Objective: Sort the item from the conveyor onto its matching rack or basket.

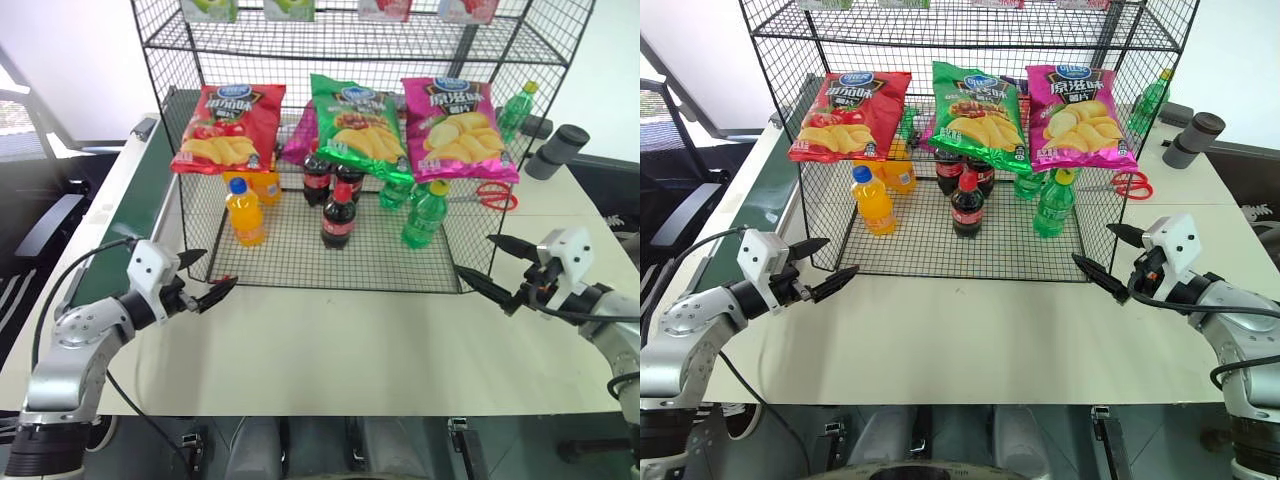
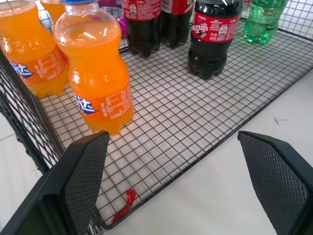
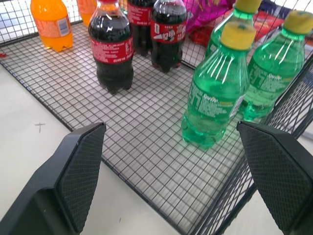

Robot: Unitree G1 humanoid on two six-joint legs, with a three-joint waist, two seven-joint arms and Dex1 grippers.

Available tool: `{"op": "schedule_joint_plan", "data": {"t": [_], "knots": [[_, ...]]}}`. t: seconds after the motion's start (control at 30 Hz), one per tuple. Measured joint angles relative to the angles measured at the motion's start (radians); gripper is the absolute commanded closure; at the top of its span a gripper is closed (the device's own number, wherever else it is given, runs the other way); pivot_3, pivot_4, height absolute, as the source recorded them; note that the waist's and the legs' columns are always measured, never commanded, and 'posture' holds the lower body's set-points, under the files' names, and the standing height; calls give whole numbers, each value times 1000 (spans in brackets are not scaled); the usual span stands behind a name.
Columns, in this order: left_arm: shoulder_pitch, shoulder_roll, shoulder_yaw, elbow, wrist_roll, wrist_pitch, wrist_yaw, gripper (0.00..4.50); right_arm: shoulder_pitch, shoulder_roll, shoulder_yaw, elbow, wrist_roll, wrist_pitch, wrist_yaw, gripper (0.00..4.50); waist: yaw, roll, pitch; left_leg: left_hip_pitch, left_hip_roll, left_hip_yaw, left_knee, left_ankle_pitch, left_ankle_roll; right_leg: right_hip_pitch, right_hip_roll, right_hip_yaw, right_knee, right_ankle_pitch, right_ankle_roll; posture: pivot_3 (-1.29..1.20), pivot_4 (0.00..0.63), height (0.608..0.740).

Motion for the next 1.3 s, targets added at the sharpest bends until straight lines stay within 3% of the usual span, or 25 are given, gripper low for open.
{"op": "schedule_joint_plan", "data": {"t": [0.73, 1.3], "knots": [[88, 16, 27, -86, -2, 30, 42, 0, -30, -1, 29, 33, -14, -34, 22, 39, 0, 0, 0, 0, 0, 0, 0, 0, 0, 0, 0, 0, 0, 0, 0, 0, 150, 740], [88, 16, 40, -101, -2, 38, 62, 0, -73, 12, 74, -2, -19, 9, -48, 39, 0, 0, 0, 0, 0, 0, 0, 0, 0, 0, 0, 0, 0, 0, 0, 0, 150, 740]]}}
